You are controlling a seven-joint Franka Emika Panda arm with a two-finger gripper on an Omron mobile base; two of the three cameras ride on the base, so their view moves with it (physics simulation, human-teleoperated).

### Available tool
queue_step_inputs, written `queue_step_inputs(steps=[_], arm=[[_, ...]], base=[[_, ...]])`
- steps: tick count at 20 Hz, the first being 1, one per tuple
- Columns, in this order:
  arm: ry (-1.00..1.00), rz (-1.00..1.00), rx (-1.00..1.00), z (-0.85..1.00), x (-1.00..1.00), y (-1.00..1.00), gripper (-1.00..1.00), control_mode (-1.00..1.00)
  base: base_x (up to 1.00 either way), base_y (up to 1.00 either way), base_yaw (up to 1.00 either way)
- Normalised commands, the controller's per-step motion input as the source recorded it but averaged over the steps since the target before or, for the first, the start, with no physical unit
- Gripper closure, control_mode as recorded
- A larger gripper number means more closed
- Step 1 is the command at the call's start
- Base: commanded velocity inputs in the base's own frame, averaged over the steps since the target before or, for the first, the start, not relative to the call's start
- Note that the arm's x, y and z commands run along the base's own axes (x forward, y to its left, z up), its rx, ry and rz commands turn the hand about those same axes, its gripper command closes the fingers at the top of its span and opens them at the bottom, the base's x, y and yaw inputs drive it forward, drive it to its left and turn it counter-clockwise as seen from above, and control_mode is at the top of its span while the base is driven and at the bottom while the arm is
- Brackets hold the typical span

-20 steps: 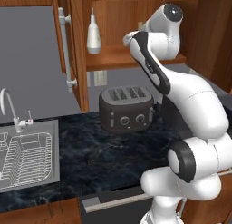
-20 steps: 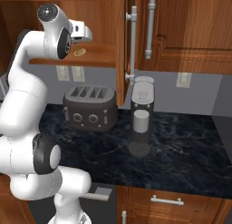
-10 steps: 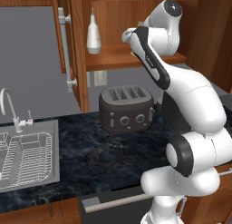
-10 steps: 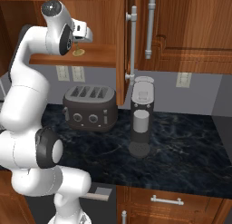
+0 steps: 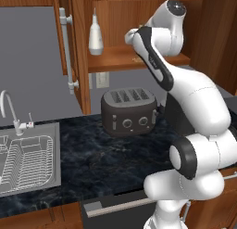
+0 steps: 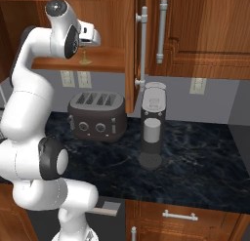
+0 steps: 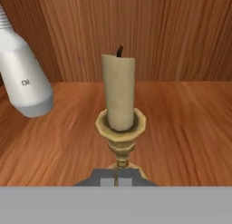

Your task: Pick the candle and candle from the dining table and place them in the open cabinet. Close the cabinet after placing the objects.

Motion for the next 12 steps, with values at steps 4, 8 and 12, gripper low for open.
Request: queue_step_inputs(steps=[4,8,12], arm=[[0.00,-0.03,-0.10,-0.25,0.03,0.00,1.00,-1.00],[0.00,-0.02,-0.07,-0.22,0.04,0.01,1.00,-1.00],[0.00,-0.01,-0.01,-0.04,0.02,0.00,1.00,-1.00]], base=[[0.00,0.00,0.00],[0.00,0.00,0.00],[0.00,0.00,0.00]])
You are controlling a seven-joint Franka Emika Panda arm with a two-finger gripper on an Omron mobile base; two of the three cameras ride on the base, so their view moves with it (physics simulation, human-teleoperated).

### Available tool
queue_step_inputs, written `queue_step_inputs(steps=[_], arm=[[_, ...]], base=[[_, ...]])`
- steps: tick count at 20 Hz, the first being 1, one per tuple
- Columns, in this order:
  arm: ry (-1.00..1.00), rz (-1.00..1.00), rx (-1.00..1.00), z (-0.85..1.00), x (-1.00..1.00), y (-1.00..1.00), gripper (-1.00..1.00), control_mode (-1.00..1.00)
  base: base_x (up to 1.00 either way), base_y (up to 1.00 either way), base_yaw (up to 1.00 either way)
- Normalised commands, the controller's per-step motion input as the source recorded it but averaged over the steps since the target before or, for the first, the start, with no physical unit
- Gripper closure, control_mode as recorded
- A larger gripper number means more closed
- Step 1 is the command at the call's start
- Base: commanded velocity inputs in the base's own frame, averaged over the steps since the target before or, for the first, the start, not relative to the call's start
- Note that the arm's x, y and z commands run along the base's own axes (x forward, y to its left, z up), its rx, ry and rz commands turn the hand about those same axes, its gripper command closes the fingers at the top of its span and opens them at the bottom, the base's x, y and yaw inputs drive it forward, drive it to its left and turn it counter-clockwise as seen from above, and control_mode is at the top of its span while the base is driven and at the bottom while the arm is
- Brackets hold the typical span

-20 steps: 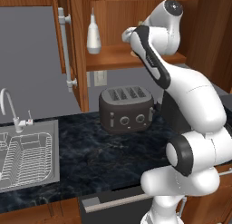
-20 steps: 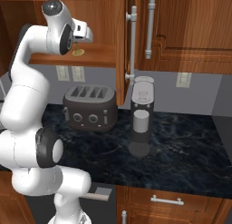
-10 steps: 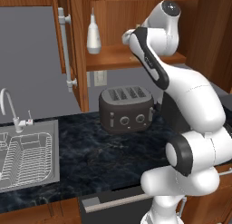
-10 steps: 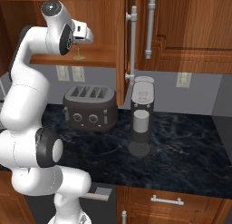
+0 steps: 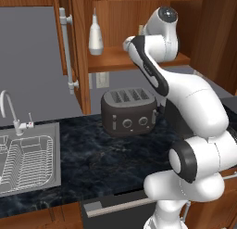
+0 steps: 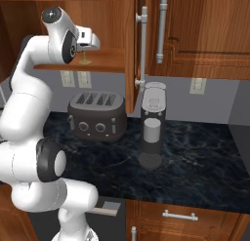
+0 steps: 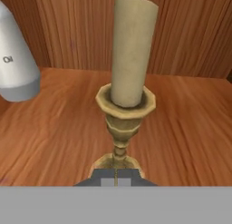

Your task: Pick the candle and candle from the dining table and place them in the open cabinet. Close the cabinet after placing the objects.

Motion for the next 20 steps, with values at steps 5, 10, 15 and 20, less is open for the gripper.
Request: queue_step_inputs(steps=[5,10,15,20], arm=[[0.00,0.00,0.00,0.00,0.06,0.05,-1.00,-1.00],[0.00,0.00,0.00,0.00,0.01,0.04,-1.00,-1.00],[0.00,0.00,0.00,0.00,0.00,0.01,-1.00,-1.00],[0.00,0.00,0.00,0.00,-0.02,0.00,-1.00,-1.00]], base=[[0.00,0.00,0.00],[0.00,0.00,0.00],[0.00,0.00,0.00],[0.00,0.00,0.00]])
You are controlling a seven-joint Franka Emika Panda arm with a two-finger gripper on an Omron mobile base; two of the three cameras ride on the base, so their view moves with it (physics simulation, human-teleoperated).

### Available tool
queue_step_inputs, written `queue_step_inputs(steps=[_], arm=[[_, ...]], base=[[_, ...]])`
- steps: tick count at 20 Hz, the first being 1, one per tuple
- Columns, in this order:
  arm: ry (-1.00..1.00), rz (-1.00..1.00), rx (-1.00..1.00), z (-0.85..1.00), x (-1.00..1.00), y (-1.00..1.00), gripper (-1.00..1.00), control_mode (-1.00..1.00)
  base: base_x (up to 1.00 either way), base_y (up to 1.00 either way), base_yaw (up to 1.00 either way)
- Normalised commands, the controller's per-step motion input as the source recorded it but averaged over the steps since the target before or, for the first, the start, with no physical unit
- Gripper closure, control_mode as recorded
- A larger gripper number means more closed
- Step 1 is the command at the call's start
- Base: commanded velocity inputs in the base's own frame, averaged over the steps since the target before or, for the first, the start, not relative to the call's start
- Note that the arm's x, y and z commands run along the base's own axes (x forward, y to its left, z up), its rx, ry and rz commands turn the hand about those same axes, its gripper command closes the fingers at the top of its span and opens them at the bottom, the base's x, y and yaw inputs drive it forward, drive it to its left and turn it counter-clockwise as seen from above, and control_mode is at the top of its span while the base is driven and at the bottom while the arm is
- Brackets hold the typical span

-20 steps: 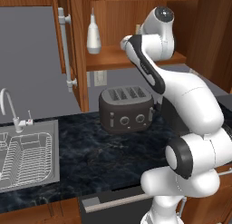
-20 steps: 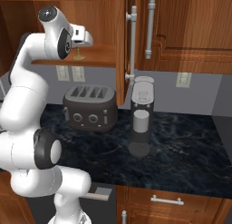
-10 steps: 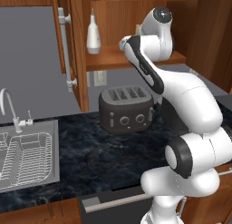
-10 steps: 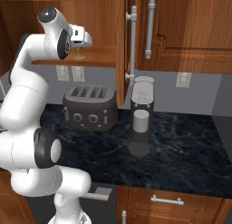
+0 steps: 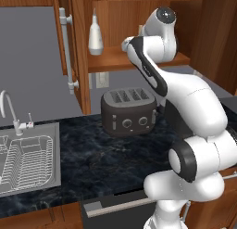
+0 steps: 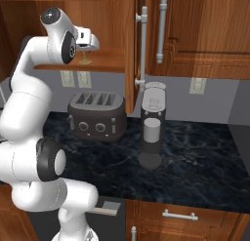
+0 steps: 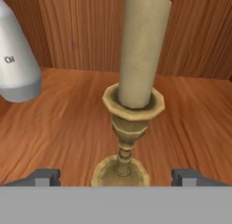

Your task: Pick the candle and candle from the dining table and place them in the open cabinet. Close the cabinet after placing the objects.

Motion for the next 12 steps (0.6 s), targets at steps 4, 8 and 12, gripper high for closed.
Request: queue_step_inputs(steps=[4,8,12], arm=[[0.00,0.00,0.00,0.00,-0.34,0.00,-1.00,-1.00],[-0.01,-0.01,0.01,0.00,-0.53,0.00,-1.00,-1.00],[-0.01,-0.02,0.01,0.00,-0.62,0.00,-1.00,-1.00]], base=[[0.00,0.00,0.00],[0.00,0.00,0.00],[0.00,0.00,0.00]])
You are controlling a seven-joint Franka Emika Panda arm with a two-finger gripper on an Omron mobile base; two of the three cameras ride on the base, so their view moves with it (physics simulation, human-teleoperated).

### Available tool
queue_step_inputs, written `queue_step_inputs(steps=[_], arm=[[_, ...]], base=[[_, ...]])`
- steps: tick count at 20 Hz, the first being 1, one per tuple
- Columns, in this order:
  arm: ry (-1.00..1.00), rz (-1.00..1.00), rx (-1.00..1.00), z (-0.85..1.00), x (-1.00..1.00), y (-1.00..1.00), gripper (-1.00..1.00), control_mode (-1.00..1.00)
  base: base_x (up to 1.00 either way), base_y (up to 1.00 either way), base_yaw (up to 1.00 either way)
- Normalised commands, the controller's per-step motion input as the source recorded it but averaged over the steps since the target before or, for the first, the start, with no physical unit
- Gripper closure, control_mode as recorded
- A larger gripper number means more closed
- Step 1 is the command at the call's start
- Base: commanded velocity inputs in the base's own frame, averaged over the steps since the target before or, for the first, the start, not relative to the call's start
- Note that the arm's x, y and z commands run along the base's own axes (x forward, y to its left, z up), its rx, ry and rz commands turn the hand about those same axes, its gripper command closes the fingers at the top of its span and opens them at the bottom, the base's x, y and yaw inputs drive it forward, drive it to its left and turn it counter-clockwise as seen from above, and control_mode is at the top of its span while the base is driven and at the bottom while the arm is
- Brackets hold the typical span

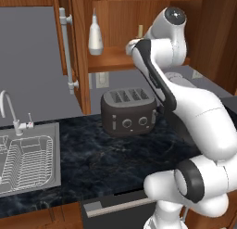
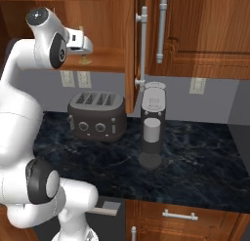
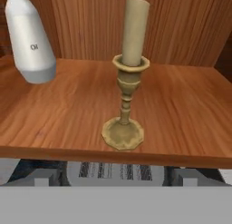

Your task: Pick the candle and candle from the dining table and place them in the open cabinet. Close the cabinet after placing the objects.

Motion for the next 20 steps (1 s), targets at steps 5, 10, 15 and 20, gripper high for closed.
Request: queue_step_inputs(steps=[5,10,15,20], arm=[[0.00,-0.04,0.03,0.00,-0.71,0.00,-1.00,-1.00],[0.00,-0.05,0.03,-0.01,-0.78,0.00,-1.00,-1.00],[0.00,-0.05,0.03,-0.07,-0.81,0.00,-1.00,-1.00],[0.00,-0.05,0.02,-0.14,-0.79,0.00,-1.00,-1.00]], base=[[0.00,0.00,0.00],[0.00,0.00,0.00],[0.00,0.00,0.00],[0.00,0.00,0.00]])
